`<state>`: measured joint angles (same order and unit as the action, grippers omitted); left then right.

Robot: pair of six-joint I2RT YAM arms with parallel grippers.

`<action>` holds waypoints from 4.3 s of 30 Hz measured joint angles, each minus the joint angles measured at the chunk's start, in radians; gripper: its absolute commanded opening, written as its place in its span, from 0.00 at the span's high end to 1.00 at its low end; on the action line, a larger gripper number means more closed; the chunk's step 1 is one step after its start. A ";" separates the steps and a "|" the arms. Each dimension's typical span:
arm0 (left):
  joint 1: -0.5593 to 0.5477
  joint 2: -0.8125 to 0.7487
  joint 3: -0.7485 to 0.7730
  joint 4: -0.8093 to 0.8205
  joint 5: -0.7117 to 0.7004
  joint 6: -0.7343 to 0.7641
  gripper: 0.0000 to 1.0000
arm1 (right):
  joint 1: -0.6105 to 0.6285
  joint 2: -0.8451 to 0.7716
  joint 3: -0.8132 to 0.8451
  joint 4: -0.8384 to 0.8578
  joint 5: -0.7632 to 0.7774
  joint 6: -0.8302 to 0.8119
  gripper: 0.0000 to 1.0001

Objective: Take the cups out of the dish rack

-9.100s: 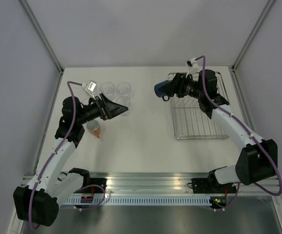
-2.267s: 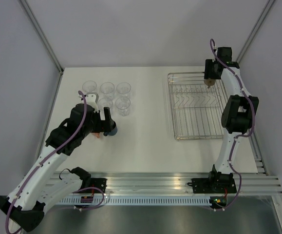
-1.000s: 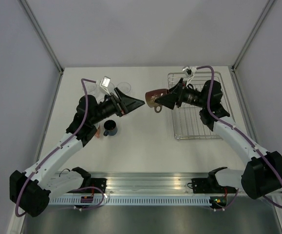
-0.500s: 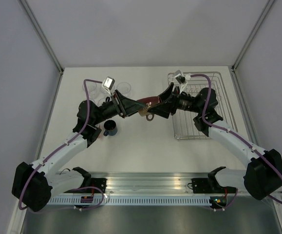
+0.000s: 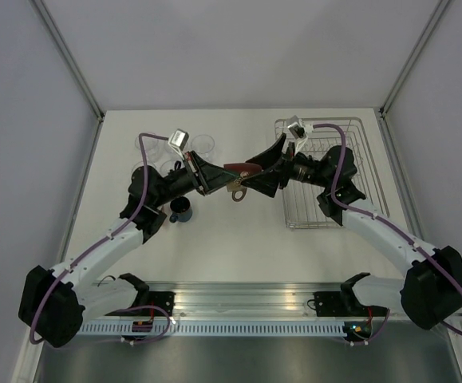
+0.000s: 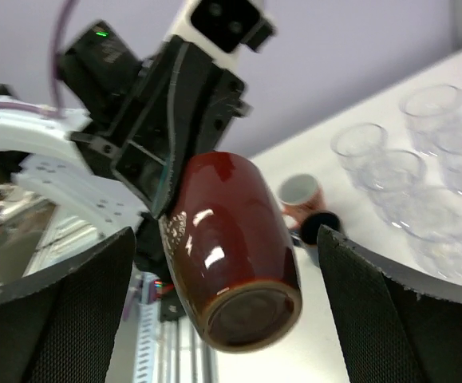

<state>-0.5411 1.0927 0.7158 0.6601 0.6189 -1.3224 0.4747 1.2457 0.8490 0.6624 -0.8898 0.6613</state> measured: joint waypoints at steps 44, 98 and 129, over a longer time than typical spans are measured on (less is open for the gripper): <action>-0.200 0.586 0.474 -1.318 -0.999 0.486 0.98 | -0.002 -0.463 0.042 -1.151 0.921 -0.381 0.02; -0.134 -0.554 0.474 -1.508 -1.218 1.097 0.01 | -0.002 -0.669 0.256 -1.503 1.258 -0.488 0.02; -0.134 -0.774 0.410 -1.703 -1.214 1.114 0.01 | -0.002 -0.837 0.204 -1.546 1.306 -0.518 0.02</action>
<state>-0.6754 0.3183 1.1263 -1.0424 -0.5953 -0.2081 0.4728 0.4091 1.0527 -0.8833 0.4160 0.1436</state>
